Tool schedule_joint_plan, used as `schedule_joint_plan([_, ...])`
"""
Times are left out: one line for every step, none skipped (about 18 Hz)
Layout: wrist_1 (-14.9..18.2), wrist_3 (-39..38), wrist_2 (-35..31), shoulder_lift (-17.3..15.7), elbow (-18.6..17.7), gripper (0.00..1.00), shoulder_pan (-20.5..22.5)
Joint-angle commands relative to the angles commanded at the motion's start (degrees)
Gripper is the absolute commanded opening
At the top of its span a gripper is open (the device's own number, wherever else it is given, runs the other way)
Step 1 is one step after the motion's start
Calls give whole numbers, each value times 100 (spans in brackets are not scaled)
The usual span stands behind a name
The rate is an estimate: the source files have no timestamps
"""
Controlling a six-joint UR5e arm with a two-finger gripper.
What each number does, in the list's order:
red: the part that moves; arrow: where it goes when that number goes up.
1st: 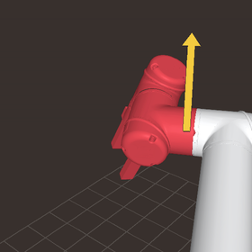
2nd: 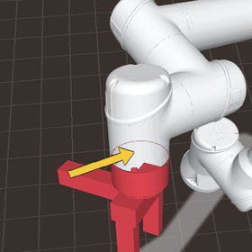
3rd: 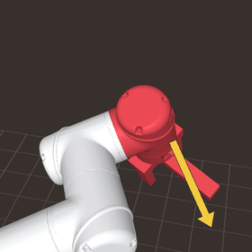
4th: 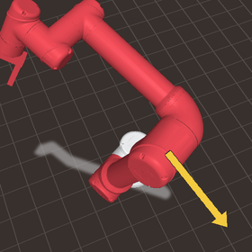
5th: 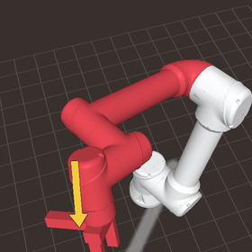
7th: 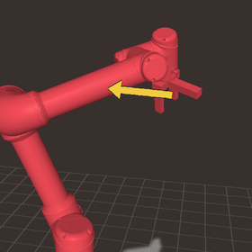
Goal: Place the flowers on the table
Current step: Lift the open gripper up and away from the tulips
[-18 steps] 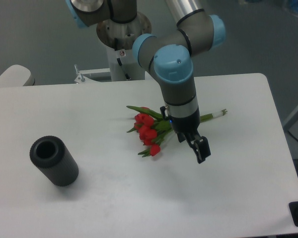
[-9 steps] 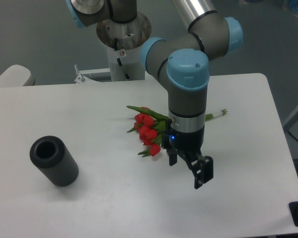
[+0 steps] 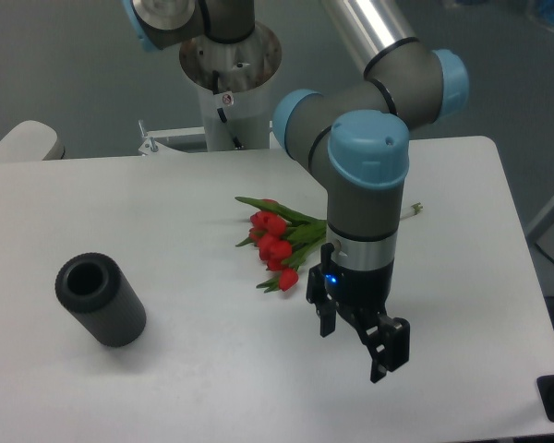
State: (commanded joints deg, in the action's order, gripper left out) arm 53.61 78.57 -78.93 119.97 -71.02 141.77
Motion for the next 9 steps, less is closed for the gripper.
schedule_joint_plan([0, 9, 0, 18, 9, 100, 9])
schedule_joint_plan([-9, 9, 0, 27, 18, 100, 17])
schedule_joint_plan([-9, 9, 0, 35, 18, 100, 44])
schedule_joint_plan([-9, 52, 9, 53, 18, 100, 53])
schedule_joint_plan([-9, 96, 9, 53, 9, 100, 61])
schedule_joint_plan([-9, 123, 9, 53, 9, 100, 88])
schedule_joint_plan([-9, 123, 9, 53, 18, 100, 97])
schedule_joint_plan([0, 123, 9, 53, 26, 100, 97])
schedule_joint_plan([0, 123, 9, 53, 27, 100, 105])
